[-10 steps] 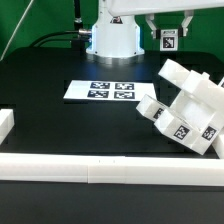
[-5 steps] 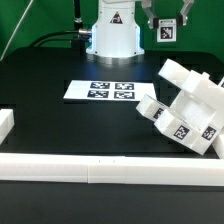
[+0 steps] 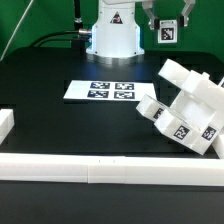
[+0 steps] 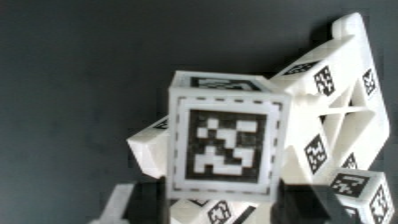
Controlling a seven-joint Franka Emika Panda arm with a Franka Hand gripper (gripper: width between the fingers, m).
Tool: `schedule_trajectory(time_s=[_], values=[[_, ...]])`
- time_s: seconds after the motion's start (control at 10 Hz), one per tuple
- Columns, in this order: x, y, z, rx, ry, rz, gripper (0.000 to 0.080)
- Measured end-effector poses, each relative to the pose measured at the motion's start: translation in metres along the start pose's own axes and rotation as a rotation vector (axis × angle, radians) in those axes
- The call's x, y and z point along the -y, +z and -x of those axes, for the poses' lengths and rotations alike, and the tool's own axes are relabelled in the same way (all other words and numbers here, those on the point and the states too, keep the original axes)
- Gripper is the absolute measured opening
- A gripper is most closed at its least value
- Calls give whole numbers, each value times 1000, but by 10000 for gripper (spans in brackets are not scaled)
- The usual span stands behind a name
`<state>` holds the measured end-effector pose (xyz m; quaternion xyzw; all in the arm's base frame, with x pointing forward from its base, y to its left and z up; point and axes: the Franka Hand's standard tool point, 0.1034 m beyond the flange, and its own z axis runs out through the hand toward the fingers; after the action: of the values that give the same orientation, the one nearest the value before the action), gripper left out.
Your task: Assemble chair
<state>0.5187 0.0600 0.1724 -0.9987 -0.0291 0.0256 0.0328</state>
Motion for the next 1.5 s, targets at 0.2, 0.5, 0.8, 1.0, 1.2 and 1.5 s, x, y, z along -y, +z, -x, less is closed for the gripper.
schedule_trajectory(time_s=[0.2,0.5,0.8,1.0,1.2,1.5], values=[[-13,4,-23,-16,-196,30,276],[-15,7,-32,-8,-215,31,276],[-8,8,-33,-5,-221,39,276],[-2,3,-38,-16,-227,38,276],[18,3,-40,-27,-259,39,277],[18,16,-35,-56,-264,44,277]])
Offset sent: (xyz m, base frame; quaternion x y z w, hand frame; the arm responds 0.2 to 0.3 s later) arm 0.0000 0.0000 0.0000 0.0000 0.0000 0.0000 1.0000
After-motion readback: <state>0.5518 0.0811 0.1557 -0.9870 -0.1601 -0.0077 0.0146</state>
